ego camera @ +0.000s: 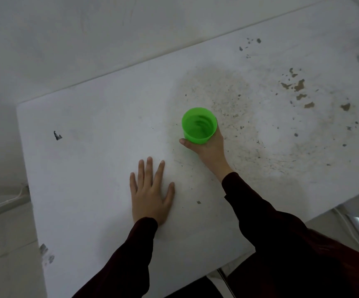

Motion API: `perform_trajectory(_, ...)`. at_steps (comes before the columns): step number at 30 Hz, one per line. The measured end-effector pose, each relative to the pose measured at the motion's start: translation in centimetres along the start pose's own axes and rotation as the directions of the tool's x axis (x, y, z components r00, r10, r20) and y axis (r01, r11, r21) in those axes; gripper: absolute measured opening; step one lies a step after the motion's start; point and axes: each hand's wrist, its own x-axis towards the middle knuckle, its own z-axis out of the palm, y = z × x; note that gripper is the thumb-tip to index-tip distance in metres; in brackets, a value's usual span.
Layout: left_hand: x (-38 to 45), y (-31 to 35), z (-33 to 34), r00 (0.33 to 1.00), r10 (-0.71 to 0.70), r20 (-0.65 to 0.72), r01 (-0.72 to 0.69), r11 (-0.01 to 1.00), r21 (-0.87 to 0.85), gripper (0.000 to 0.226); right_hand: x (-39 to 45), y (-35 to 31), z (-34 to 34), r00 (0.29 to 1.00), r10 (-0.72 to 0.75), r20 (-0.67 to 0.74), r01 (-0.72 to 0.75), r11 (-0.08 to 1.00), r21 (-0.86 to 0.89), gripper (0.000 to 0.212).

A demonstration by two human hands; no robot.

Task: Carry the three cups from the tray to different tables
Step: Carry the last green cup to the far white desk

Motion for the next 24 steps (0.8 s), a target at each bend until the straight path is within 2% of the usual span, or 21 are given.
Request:
perform_trajectory(7, 0.0, 0.1, 0.0, 1.000, 0.006, -0.013, -0.006, 1.000, -0.013, 0.060, 0.1, 0.5, -1.5, 0.999, 0.045, 0.022, -0.046, 0.999, 0.011, 0.090)
perform_trajectory(12, 0.1, -0.1, 0.2, 1.000, 0.009, -0.005, -0.009, 1.000, -0.020, 0.060, -0.3, -0.1, -2.0, 0.997, 0.050, 0.065, -0.048, 0.998, -0.045, 0.081)
perform_trajectory(17, 0.0, 0.1, -0.4, 0.999, 0.003, 0.038, -0.003, 1.000, -0.008, 0.062, -3.5, -0.4, -3.6, 0.993, 0.064, 0.095, -0.062, 0.998, -0.024, 0.090)
perform_trajectory(20, 0.0, 0.1, -1.2, 0.996, 0.009, 0.094, -0.007, 1.000, -0.026, 0.065, -7.2, 0.1, -4.4, 0.993, 0.119, 0.016, -0.119, 0.993, 0.014, 0.081)
perform_trajectory(22, -0.3, 0.1, -2.0, 0.990, 0.041, 0.138, -0.032, 0.997, -0.072, 0.065, -10.0, -0.4, -4.7, 0.992, 0.122, -0.040, -0.123, 0.992, -0.022, 0.072)
perform_trajectory(24, 0.1, -0.6, -3.1, 0.967, 0.059, 0.247, -0.043, 0.997, -0.070, 0.066, -12.2, -0.9, -4.4, 0.995, 0.098, -0.010, -0.099, 0.992, -0.078, 0.063)
